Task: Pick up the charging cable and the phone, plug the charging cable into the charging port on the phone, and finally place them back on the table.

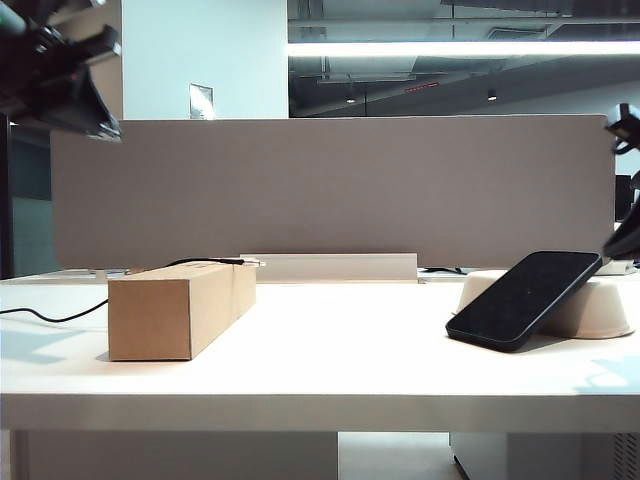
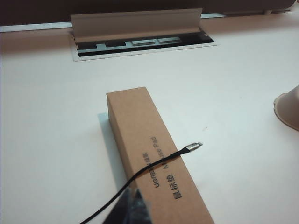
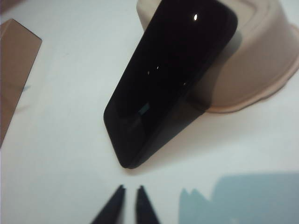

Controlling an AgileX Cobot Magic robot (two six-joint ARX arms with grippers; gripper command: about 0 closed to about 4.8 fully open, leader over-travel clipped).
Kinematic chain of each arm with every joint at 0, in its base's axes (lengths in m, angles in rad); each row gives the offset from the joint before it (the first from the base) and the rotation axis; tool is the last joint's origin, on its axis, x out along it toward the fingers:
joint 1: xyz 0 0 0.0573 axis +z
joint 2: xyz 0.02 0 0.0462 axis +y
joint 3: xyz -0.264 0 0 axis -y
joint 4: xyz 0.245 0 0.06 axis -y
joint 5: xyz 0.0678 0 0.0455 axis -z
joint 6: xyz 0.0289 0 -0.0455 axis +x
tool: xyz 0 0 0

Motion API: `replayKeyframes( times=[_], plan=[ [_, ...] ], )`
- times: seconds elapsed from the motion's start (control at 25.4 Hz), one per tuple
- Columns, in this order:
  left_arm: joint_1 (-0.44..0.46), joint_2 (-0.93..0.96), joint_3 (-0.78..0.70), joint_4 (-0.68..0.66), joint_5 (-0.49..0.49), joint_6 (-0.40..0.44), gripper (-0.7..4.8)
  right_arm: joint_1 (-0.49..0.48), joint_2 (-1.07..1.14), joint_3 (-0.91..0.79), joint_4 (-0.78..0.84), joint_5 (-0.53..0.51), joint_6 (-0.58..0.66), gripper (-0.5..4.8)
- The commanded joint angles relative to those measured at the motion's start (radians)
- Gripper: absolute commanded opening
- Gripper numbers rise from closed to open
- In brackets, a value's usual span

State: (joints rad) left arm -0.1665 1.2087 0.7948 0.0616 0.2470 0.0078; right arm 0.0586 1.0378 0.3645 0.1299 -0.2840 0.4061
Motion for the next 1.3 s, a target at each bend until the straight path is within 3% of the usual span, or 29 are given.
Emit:
replayKeyframes(
  times=[0.04,0.16,0.32,0.39,0.63,0.99,1.1,1.3],
  plan=[
    [-0.027,0.073,0.084,-0.04,0.025,0.05,-0.06,-0.001,0.094,0.043,0.069,-0.058,0.074,1.85],
    [-0.04,0.117,0.137,-0.066,0.028,0.071,-0.06,-0.004,0.166,0.076,0.086,-0.093,0.087,1.88],
    [-0.044,0.161,0.179,-0.072,0.028,0.072,-0.06,-0.005,0.27,0.122,0.137,-0.161,0.169,2.88],
    [-0.044,0.182,0.198,-0.087,0.031,0.074,-0.06,-0.004,0.321,0.15,0.141,-0.18,0.177,3.07],
    [-0.048,0.253,0.278,-0.2,0.042,0.153,-0.06,-0.003,0.418,0.19,0.172,-0.194,0.187,3.11],
    [-0.052,0.346,0.351,-0.23,0.057,0.166,0.0,-0.004,0.449,0.19,0.162,-0.178,0.192,3.11],
    [-0.052,0.358,0.352,-0.23,0.056,0.202,0.6,-0.012,0.449,0.189,0.149,-0.161,0.191,3.11],
    [-0.052,0.365,0.352,-0.232,0.056,0.202,0.6,-0.013,0.457,0.189,0.165,-0.102,0.189,3.11]
  ],
)
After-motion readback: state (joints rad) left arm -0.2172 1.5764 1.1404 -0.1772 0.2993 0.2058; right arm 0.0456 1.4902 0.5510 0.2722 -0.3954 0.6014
